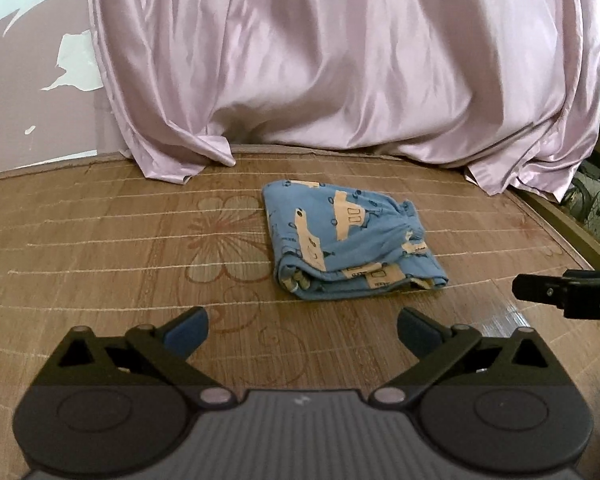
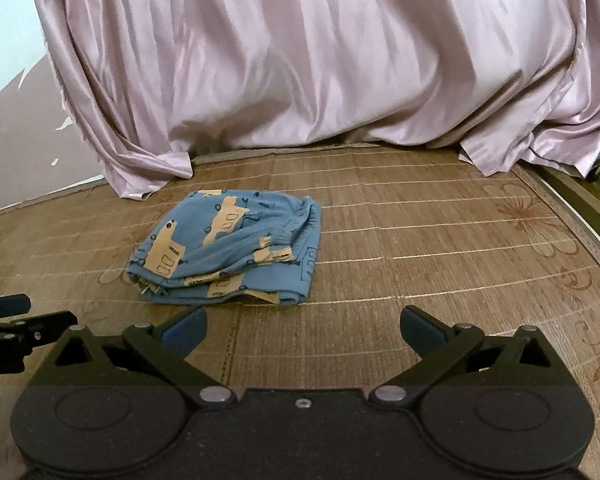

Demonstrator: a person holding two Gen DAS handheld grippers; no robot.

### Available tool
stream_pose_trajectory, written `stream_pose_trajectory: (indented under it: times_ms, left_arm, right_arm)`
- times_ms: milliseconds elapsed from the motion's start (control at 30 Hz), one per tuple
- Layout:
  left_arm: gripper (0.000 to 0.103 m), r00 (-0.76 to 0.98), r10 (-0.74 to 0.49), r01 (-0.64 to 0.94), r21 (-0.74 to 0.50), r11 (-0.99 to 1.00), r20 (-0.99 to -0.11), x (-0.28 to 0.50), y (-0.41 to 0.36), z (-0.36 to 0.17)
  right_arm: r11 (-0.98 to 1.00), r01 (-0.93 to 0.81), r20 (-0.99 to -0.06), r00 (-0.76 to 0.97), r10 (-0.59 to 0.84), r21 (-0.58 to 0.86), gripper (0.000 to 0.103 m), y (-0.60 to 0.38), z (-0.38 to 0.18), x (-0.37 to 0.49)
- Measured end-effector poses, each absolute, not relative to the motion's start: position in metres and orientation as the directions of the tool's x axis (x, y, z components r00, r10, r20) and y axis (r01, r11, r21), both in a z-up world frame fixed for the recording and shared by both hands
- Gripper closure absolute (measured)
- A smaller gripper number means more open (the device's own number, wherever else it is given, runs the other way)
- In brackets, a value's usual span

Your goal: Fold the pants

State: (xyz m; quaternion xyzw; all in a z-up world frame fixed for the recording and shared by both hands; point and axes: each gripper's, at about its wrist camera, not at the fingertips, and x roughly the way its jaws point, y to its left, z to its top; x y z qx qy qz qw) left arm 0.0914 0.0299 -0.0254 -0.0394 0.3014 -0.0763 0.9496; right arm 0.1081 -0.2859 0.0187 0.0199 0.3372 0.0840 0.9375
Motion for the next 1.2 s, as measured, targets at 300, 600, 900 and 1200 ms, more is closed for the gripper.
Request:
stream_pose_trajectory:
  times_ms: [300,600,900,1200]
  left_arm:
    - [0.000,0.797,-0.168,0.110,-0.135,0.985,-0.580,0.0905,0.0314,-0.0288]
    - [0.000,0.793,-0.168,0.110,-0.135,0.985,-0.585,0.0886,0.0304,-0.0297]
    - [0.000,0.782,-0.161,0.121,-0.107,0.987,-0.603,0.0862,0.0256,-0.0296]
    - [0.000,0.761,-0.202,0.163,-0.120,0.979,-0.617,0.0862,0.0250,-0.0320]
  right_arm:
    - [0.985,-0.160,-0.639,0.751,0.166,0.068,0.001,-0.2814,0.0147,0.1023]
    - [0.985,-0.155,-0.646,0.745,0.165,0.073,0.001,-0.2818,0.0132,0.1036]
    - [0.985,-0.156,-0.651,0.740,0.170,0.079,0.001,-0.2827,0.0120,0.1046]
    - [0.984,-0.158,-0.654,0.737,0.171,0.080,0.001,-0.2813,0.0115,0.1046]
